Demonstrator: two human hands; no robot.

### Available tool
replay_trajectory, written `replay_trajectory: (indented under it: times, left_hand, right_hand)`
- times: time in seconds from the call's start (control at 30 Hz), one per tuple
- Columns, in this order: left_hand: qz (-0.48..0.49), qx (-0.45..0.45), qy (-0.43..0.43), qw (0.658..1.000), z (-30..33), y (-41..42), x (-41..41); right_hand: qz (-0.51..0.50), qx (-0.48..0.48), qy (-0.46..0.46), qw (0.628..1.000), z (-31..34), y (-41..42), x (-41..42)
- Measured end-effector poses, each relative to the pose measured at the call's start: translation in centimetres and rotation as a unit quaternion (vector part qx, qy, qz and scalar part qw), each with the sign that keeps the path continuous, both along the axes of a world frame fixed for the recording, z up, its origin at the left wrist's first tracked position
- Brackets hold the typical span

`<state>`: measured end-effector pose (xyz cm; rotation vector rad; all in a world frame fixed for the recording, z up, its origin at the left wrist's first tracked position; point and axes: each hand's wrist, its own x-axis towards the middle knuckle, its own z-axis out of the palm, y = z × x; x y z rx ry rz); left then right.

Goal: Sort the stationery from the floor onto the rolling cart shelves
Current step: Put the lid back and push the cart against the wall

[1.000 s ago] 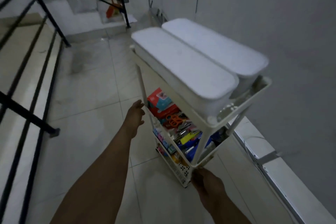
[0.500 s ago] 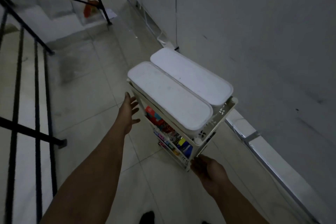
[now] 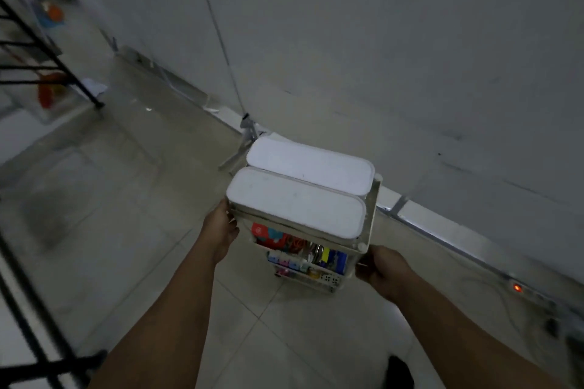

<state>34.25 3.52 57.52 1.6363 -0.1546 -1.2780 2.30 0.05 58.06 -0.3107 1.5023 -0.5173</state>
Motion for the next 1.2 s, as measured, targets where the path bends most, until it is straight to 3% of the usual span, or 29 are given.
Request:
replay_trajectory:
  times: [0.27,0.73,1.0,1.2]
  left_hand:
    - [-0.045,0.032,0.058,0.997,-1.4,-1.9,2.1]
    - [-0.159,0.105,0.112,0.975,-9.5,-2.9,4.1]
    - [-0.245,0.036,0.057,0.967,-14.5,-3.0,6.0]
    - [-0.282,0.123,-0.040,0.951,-17.2,-2.8,7.7]
  right_hand:
    - [-0.070,0.015,0.028,0.997,-1.0,0.3,1.5]
    - [-0.172,0.029,-0.003,0.985,-7.1,0.8,3.2]
    - [-0.196,-0.042,0.059,0.978,-10.9,2.2,4.8]
    - [-0.151,-0.070,0.156,0.974,-14.1,3.7,5.0]
